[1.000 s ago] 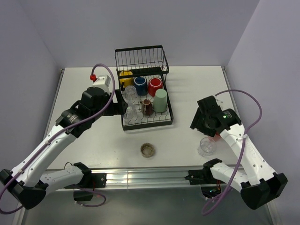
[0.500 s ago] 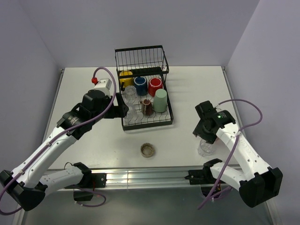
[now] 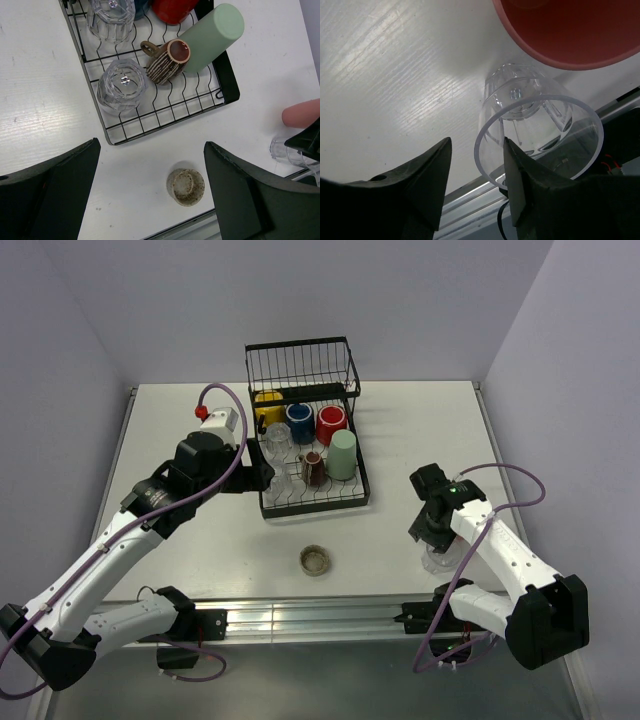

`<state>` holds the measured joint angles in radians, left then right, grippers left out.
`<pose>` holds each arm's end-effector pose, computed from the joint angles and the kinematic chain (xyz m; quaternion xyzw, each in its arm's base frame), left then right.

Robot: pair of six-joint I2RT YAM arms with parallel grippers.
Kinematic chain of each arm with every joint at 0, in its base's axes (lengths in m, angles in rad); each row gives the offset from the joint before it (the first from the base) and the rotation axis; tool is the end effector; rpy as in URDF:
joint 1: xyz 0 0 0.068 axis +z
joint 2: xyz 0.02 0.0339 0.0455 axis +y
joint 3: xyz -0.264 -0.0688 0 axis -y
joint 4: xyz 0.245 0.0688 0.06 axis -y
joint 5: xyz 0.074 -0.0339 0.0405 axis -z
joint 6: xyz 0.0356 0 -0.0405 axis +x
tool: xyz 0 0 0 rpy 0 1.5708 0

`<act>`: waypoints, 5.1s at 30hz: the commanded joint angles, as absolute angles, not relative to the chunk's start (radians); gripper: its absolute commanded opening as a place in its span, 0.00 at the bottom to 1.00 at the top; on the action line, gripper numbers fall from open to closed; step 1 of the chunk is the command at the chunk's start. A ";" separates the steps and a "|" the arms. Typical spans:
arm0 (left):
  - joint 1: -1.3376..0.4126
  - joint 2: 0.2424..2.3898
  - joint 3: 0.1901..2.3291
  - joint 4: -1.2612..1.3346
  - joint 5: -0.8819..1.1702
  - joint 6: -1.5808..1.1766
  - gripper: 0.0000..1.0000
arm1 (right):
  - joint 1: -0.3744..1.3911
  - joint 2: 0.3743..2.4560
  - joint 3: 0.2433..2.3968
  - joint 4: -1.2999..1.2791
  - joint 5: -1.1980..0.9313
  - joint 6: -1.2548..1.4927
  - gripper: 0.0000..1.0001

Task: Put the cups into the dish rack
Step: Grab a cup with the right arm, then pass the cup from the right arm to the left, then place the cup upside down on the dish rack

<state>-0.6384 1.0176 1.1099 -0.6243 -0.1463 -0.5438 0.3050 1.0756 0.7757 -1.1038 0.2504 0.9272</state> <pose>0.1748 -0.1233 0.3650 0.0047 0.8665 -0.2232 0.4464 0.1594 0.0409 0.2238 0.3126 0.9381 -0.0537 0.1395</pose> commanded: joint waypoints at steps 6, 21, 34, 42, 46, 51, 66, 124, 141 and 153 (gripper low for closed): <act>-0.637 0.997 1.108 -0.594 -0.147 -0.554 0.91 | 0.291 1.092 0.730 -1.028 0.281 0.945 0.43; -0.638 1.005 1.101 -0.575 -0.127 -0.569 0.91 | 0.291 1.057 0.718 -0.954 0.236 0.871 0.00; -0.637 1.040 1.069 -0.416 0.035 -0.635 0.95 | 0.293 0.931 1.043 -0.893 0.005 0.715 0.00; -0.583 1.134 1.060 -0.194 0.345 -0.684 0.98 | 0.313 0.936 1.192 -0.573 -0.375 0.807 0.00; -0.548 1.173 1.063 -0.037 0.497 -0.727 0.98 | 0.354 0.971 1.221 -0.388 -0.521 0.888 0.00; -0.540 1.238 1.097 0.121 0.584 -0.729 0.98 | 0.385 1.014 1.232 -0.212 -0.615 0.989 0.00; -0.529 1.284 1.048 0.459 0.765 -0.845 0.98 | 0.397 1.052 1.172 0.053 -0.729 1.147 0.00; -0.511 1.198 1.097 0.203 0.617 -0.802 0.00 | 0.492 1.014 1.175 -0.303 -0.267 0.844 0.51; -0.639 1.354 1.334 -0.389 0.154 -0.540 0.00 | 0.419 1.031 1.066 -0.517 0.210 0.765 0.48; -0.778 1.574 1.509 -0.590 -0.069 -0.485 0.00 | 0.416 1.242 1.012 -0.443 0.268 0.753 0.40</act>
